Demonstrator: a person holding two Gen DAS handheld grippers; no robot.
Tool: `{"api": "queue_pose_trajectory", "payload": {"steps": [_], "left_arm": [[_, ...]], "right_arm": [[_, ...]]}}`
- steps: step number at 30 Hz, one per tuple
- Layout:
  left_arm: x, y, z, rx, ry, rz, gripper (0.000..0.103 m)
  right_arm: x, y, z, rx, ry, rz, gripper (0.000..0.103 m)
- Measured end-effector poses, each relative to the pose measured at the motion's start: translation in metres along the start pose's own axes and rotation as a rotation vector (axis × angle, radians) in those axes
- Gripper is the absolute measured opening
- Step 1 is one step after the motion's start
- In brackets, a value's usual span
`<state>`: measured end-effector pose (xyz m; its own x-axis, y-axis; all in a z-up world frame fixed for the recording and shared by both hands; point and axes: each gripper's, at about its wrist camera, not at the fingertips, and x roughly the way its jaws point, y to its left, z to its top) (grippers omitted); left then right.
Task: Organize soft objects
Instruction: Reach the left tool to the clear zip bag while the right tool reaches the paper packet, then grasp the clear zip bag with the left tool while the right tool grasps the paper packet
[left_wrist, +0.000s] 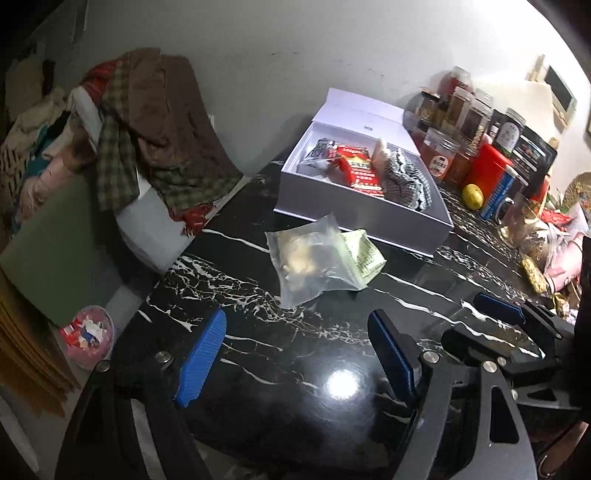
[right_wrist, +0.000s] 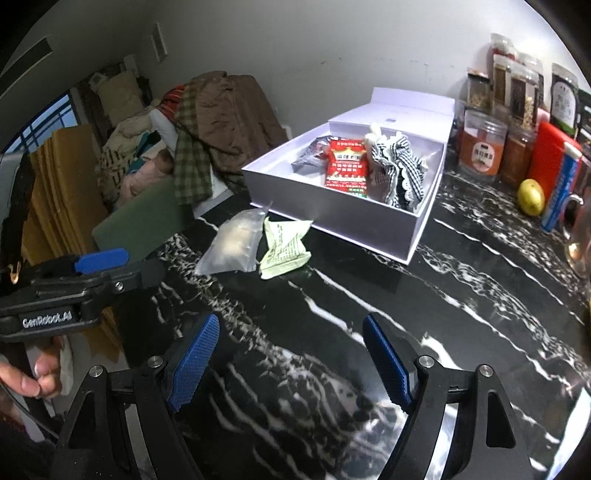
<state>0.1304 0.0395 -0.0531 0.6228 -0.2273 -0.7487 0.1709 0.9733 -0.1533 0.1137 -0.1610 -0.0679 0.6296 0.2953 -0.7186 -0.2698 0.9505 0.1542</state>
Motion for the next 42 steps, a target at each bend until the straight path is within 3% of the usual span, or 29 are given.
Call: {"api": "queue_pose_trajectory", "payload": {"steps": [8,23,29,31,34,42], "left_arm": [[0.021,0.007,0.013,-0.014,0.010,-0.013,0.079],[0.049,0.013,0.035,-0.034,0.029,-0.029,0.079],[0.061,0.012,0.040,-0.067,0.059,-0.100,0.079],[0.064,0.010,0.041,-0.067,0.066,-0.103,0.079],[0.072,0.007,0.042,-0.070,0.085,-0.109,0.079],[0.098,-0.002,0.044,-0.063,0.157,-0.071,0.079]], "right_arm": [[0.037,-0.010,0.024,-0.002,0.032,-0.011,0.078],[0.098,-0.008,0.055,-0.073,0.103,0.060,0.067],[0.110,-0.008,0.058,-0.086,0.129,0.079,0.056],[0.110,-0.007,0.059,-0.093,0.131,0.088,0.035],[0.109,-0.005,0.058,-0.108,0.125,0.071,0.025],[0.094,-0.019,0.051,-0.078,0.118,0.008,0.022]]}}
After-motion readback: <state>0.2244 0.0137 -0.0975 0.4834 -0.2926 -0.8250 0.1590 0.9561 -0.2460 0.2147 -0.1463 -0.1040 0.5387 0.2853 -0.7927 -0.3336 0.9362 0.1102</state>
